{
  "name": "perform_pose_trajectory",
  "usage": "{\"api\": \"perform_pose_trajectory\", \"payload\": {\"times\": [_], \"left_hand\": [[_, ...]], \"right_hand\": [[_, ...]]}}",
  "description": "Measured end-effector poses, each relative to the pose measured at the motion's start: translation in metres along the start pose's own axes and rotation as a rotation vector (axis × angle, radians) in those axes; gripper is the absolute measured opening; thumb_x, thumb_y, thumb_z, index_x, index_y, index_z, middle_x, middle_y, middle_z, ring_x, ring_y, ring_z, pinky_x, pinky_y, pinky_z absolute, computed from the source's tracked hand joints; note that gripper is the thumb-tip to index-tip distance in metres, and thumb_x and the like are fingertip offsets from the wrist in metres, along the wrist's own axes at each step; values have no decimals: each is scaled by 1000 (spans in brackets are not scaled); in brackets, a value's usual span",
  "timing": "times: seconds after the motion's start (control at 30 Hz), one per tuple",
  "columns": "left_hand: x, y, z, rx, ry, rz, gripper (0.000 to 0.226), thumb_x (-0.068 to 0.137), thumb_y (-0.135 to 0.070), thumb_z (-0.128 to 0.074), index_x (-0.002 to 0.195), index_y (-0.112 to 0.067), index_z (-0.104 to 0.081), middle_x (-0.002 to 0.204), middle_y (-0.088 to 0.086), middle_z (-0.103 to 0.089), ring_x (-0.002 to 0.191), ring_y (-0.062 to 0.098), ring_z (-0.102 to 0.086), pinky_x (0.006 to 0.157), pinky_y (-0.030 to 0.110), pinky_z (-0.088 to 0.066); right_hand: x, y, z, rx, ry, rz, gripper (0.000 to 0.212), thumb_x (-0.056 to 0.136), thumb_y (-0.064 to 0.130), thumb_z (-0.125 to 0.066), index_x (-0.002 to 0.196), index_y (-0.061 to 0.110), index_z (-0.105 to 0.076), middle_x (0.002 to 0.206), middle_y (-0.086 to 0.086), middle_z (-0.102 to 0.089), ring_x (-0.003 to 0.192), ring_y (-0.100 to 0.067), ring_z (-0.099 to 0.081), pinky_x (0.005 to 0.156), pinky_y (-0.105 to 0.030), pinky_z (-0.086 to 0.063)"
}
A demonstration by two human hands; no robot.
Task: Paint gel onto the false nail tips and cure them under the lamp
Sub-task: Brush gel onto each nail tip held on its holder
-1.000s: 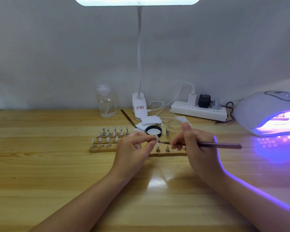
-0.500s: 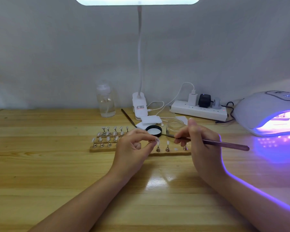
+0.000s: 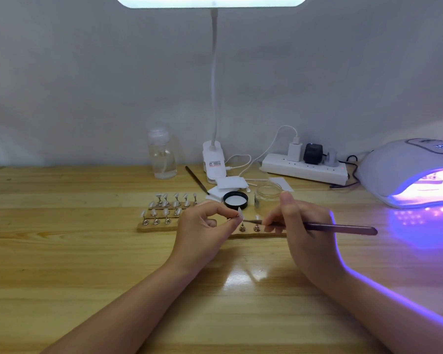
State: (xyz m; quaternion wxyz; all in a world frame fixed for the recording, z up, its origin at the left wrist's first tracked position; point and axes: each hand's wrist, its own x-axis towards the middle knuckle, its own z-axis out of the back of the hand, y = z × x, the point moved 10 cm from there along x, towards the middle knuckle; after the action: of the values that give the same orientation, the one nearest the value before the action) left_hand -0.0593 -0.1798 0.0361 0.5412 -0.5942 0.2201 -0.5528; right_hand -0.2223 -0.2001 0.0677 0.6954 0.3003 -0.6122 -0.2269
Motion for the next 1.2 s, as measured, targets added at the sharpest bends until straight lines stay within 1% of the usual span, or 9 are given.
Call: {"api": "perform_pose_trajectory", "payload": {"times": [0.13, 0.23, 0.37, 0.53, 0.63, 0.8, 0.93, 1.03, 1.2], "left_hand": [[0, 1, 0, 1, -5, 5, 16, 71, -9, -75, 66, -23, -70, 79, -5, -68, 43, 14, -29, 42, 16, -24], [0, 2, 0, 7, -1, 12, 13, 72, -9, -75, 67, -20, -71, 80, -4, -69, 44, 17, -30, 43, 19, -25], [0, 1, 1, -1, -12, 15, 17, 71, -9, -75, 65, -24, -71, 77, -3, -68, 43, 7, -33, 43, 19, -26], [-1, 1, 2, -9, -22, 32, 17, 71, -9, -76, 65, -25, -72, 77, -6, -69, 47, 18, -34, 45, 23, -28], [-1, 0, 1, -2, -22, 35, 16, 71, -10, -76, 66, -25, -71, 75, -7, -68, 53, 20, -43, 49, 29, -32], [-2, -1, 1, -1, -23, 40, 17, 71, -9, -75, 66, -25, -71, 76, -6, -68, 61, 34, -54, 54, 32, -38], [-2, -1, 1, -2, -25, 39, 15, 71, -7, -75, 68, -22, -72, 79, -2, -68, 65, 16, -59, 54, 30, -42], [-2, -1, 0, -2, -16, 38, 14, 71, -7, -75, 68, -20, -72, 79, -2, -68, 69, 23, -60, 54, 29, -42], [-2, 1, 0, -7, -1, 47, 13, 72, -8, -74, 68, -20, -72, 79, -3, -68, 75, 10, -61, 58, 24, -45]], "right_hand": [[2, 7, -5, -83, 45, 78, 39, 90, 31, -40, 63, 17, -65, 60, 10, -62, 58, -1, -59, 59, -12, -45], [-1, -4, -4, 22, 25, -32, 43, 86, 40, -41, 54, 21, -63, 52, 4, -62, 51, -5, -60, 54, -18, -49], [2, 7, -2, -79, 5, 67, 40, 89, 33, -39, 62, 17, -64, 57, 9, -61, 57, -3, -58, 58, -15, -45], [0, -3, -2, 61, 11, -21, 44, 86, 40, -41, 55, 19, -63, 52, 3, -62, 51, -6, -59, 53, -17, -48], [2, 4, -1, -43, 4, 51, 42, 90, 35, -38, 62, 16, -64, 59, 6, -63, 58, -6, -60, 59, -20, -48], [-1, -5, 0, 76, -24, -32, 45, 86, 40, -39, 53, 20, -62, 50, 6, -61, 49, -5, -58, 53, -13, -45], [0, -2, -4, -9, 16, 0, 43, 88, 38, -38, 61, 17, -64, 58, 6, -63, 59, -6, -61, 60, -18, -48], [-2, -7, -1, 72, -19, -62, 47, 85, 43, -38, 51, 20, -61, 48, 5, -60, 48, -5, -57, 53, -14, -45], [1, 2, -3, -57, 8, 48, 46, 92, 33, -35, 65, 12, -66, 62, 5, -64, 63, -6, -61, 64, -20, -48]]}}
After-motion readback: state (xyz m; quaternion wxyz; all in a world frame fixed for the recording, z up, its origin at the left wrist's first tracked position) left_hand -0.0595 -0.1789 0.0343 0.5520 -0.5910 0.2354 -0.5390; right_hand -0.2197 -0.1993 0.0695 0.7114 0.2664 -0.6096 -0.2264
